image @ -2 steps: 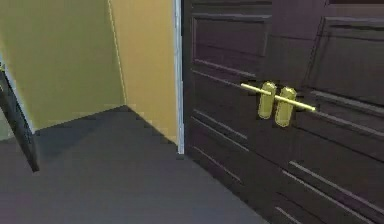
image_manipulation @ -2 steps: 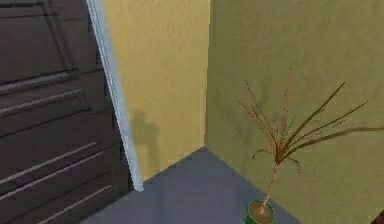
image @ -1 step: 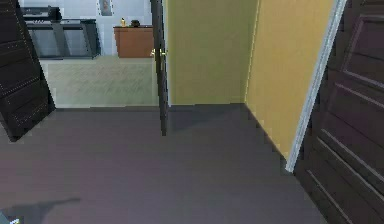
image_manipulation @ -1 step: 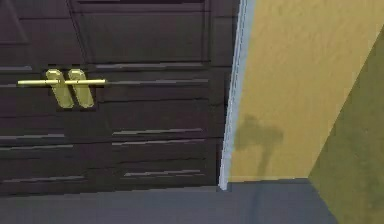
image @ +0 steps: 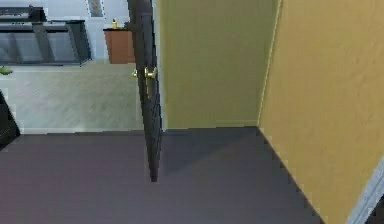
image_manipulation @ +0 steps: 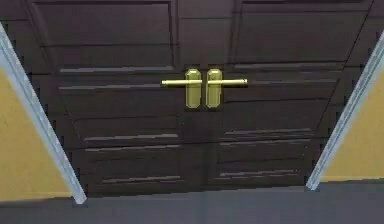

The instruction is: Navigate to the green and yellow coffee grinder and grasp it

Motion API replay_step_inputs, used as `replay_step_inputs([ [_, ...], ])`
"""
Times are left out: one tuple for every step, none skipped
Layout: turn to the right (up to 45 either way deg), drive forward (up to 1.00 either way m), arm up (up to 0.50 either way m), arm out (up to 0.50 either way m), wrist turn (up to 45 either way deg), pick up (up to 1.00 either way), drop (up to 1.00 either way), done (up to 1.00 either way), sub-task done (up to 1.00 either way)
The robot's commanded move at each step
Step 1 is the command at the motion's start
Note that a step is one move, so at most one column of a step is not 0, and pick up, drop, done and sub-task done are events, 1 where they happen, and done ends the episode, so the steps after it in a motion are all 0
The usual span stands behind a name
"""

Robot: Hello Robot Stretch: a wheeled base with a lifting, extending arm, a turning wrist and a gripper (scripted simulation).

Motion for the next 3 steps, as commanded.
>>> replay_step_inputs([
  [-33.0, 0.0, 0.0, 0.0, 0.0, 0.0, 0.0, 0.0, 0.0],
  [0.0, 1.0, 0.0, 0.0, 0.0, 0.0, 0.0, 0.0, 0.0],
  [-3.0, 0.0, 0.0, 0.0, 0.0, 0.0, 0.0, 0.0, 0.0],
])
